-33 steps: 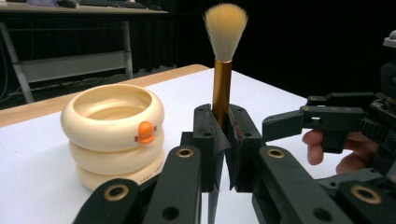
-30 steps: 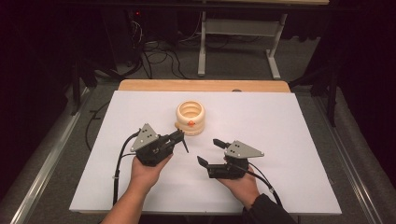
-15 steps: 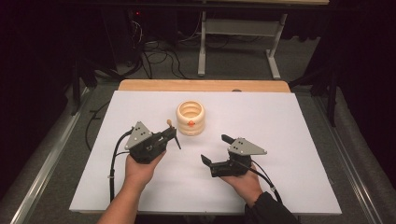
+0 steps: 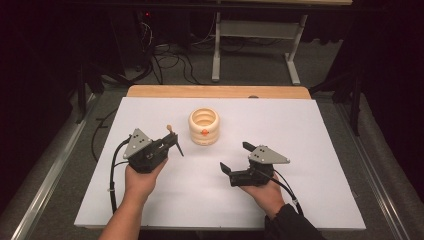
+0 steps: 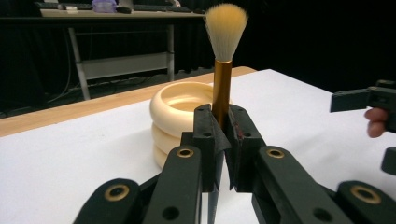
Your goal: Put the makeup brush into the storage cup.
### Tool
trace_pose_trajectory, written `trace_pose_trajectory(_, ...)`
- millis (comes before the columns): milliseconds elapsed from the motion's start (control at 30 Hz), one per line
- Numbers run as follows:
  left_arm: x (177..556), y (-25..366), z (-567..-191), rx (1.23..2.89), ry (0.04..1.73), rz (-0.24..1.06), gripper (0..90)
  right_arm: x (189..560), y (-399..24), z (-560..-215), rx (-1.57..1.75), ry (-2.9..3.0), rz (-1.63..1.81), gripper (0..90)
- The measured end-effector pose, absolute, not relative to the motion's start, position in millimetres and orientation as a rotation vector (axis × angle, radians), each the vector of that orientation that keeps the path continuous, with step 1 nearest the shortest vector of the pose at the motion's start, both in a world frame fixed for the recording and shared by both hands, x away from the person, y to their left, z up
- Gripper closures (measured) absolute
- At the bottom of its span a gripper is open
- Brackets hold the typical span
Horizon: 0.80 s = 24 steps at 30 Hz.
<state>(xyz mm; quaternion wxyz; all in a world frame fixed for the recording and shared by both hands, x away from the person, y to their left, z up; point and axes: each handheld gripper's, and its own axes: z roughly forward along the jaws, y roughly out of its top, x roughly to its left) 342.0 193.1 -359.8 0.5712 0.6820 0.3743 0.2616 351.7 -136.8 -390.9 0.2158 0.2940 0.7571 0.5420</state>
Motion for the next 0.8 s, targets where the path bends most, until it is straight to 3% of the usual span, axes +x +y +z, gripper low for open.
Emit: trace_pose_trajectory(800, 346, 192, -354, 1.612, 0.890, 0.667, 83.8, 352, -186, -397, 0.885, 2.056, 1.413, 1.1)
